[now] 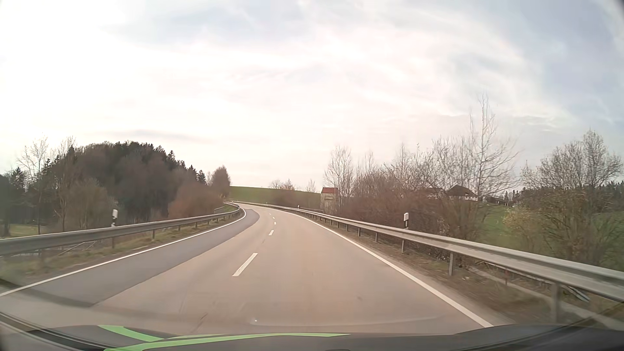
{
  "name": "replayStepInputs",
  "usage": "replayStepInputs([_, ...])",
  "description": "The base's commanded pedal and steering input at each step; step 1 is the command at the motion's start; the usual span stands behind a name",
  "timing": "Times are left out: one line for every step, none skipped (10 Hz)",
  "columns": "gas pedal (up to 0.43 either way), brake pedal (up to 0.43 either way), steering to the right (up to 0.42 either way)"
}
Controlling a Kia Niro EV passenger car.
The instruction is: Follow the waypoints while adhering to traffic rules and regulations
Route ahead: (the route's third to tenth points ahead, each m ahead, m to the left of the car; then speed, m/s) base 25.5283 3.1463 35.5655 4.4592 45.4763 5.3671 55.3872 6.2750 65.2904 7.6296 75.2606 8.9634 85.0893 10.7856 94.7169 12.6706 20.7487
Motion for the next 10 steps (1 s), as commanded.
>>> replayStepInputs([0.228,0.000,-0.012])
replayStepInputs([0.228,0.000,-0.012])
replayStepInputs([0.228,0.000,-0.015])
replayStepInputs([0.228,0.000,-0.016])
replayStepInputs([0.228,0.000,-0.016])
replayStepInputs([0.228,0.000,-0.017])
replayStepInputs([0.228,0.000,-0.016])
replayStepInputs([0.240,0.000,-0.016])
replayStepInputs([0.240,0.000,-0.017])
replayStepInputs([0.240,0.000,-0.016])
